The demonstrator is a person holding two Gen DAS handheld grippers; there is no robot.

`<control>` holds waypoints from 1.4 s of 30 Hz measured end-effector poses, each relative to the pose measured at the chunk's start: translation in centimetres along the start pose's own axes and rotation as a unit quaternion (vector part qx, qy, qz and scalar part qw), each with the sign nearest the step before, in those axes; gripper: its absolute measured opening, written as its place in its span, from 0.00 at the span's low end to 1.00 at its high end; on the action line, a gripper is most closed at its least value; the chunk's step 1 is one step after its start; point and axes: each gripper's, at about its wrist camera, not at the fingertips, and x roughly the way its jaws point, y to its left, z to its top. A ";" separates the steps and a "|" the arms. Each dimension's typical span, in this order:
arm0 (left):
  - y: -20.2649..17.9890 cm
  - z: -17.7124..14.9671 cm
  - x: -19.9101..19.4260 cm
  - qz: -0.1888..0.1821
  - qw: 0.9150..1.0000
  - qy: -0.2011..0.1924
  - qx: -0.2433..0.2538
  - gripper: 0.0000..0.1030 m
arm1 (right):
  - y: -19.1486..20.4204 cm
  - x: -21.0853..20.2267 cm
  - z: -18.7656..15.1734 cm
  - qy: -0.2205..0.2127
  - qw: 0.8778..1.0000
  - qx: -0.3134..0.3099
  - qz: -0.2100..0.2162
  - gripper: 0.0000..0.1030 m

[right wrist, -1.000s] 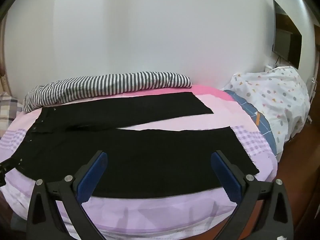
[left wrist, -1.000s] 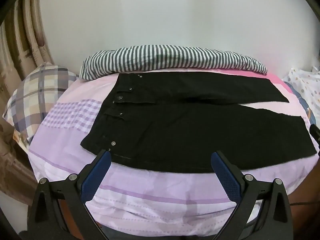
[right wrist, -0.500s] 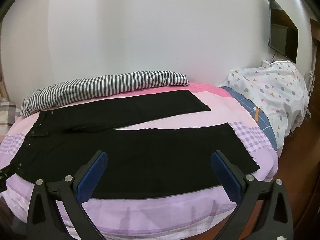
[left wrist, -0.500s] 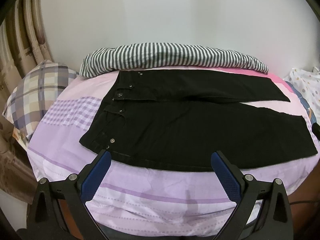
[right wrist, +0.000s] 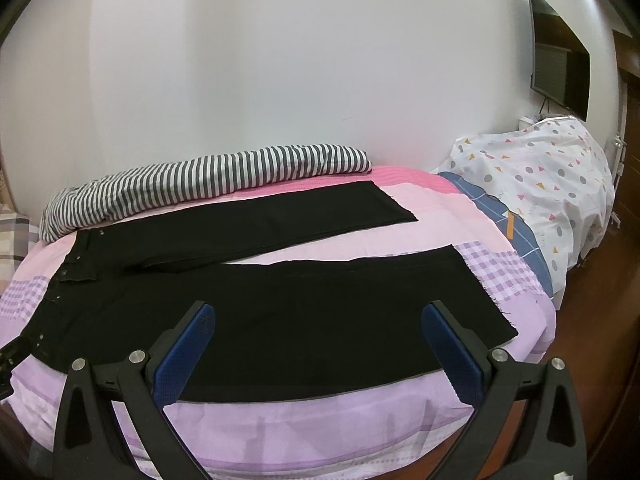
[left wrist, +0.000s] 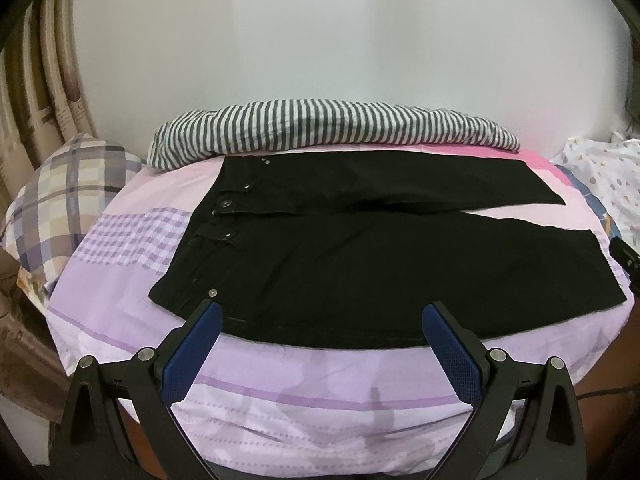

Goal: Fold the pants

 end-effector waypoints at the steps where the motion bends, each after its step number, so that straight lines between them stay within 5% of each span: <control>1: -0.1 0.0 -0.1 -0.001 1.000 -0.002 0.003 0.97 | 0.1 -0.1 0.0 -0.001 1.000 -0.001 -0.001 1.00; 42: 0.5 -0.4 -0.3 0.013 1.000 -0.008 -0.016 0.97 | 0.6 -0.2 0.1 -0.005 1.000 -0.007 0.008 1.00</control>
